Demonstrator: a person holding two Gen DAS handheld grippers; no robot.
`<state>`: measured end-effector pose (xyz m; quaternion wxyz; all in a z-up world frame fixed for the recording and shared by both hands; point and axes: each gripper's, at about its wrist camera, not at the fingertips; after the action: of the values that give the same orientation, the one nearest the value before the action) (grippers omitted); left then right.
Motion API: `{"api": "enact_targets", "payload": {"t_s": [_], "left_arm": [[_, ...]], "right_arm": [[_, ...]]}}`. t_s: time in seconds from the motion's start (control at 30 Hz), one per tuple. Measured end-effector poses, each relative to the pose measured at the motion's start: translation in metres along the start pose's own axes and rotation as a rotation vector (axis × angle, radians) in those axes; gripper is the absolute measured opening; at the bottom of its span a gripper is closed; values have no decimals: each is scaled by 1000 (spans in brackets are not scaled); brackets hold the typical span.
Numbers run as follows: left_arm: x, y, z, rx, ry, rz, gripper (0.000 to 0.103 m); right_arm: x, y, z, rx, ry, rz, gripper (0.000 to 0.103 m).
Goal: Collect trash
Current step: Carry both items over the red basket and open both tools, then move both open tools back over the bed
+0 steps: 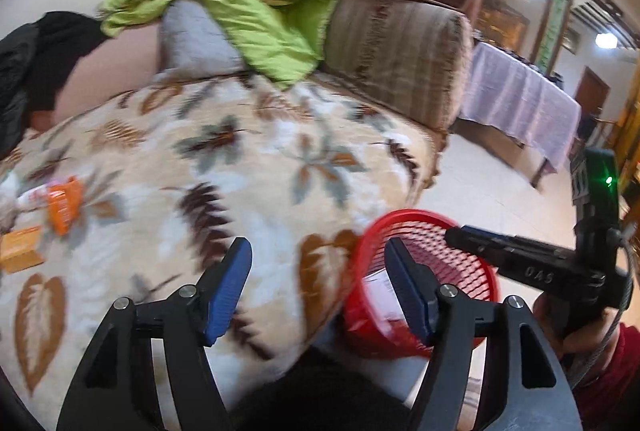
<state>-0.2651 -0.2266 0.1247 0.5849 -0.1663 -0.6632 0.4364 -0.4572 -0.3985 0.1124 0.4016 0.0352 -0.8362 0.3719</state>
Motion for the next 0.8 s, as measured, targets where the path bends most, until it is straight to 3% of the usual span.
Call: {"api": "enact_targets", "payload": {"t_s": [0.27, 0.37, 0.63, 0.7, 0.8], "left_arm": [[53, 32, -83, 112, -184, 8, 70], [68, 50, -119, 161, -287, 6, 71], [83, 97, -233, 431, -547, -7, 71], [82, 108, -256, 500, -595, -15, 71], [80, 125, -280, 566, -662, -31, 71]], "right_arm": [[-35, 6, -94, 156, -121, -75, 43], [-52, 10, -133, 225, -153, -103, 46], [-117, 16, -235, 347, -222, -172, 57], [-140, 15, -262, 362, -232, -185, 64], [-172, 13, -291, 364, -229, -194, 66]]}}
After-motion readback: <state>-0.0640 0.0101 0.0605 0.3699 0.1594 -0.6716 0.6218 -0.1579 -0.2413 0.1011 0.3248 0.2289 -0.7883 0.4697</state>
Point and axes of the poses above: each gripper's, at about its wrist camera, not at the fingertips, and x roughly against the way its jaws point, z to its right, y to its underside, and after that the axes turned 9 degrees about -x, right-handed
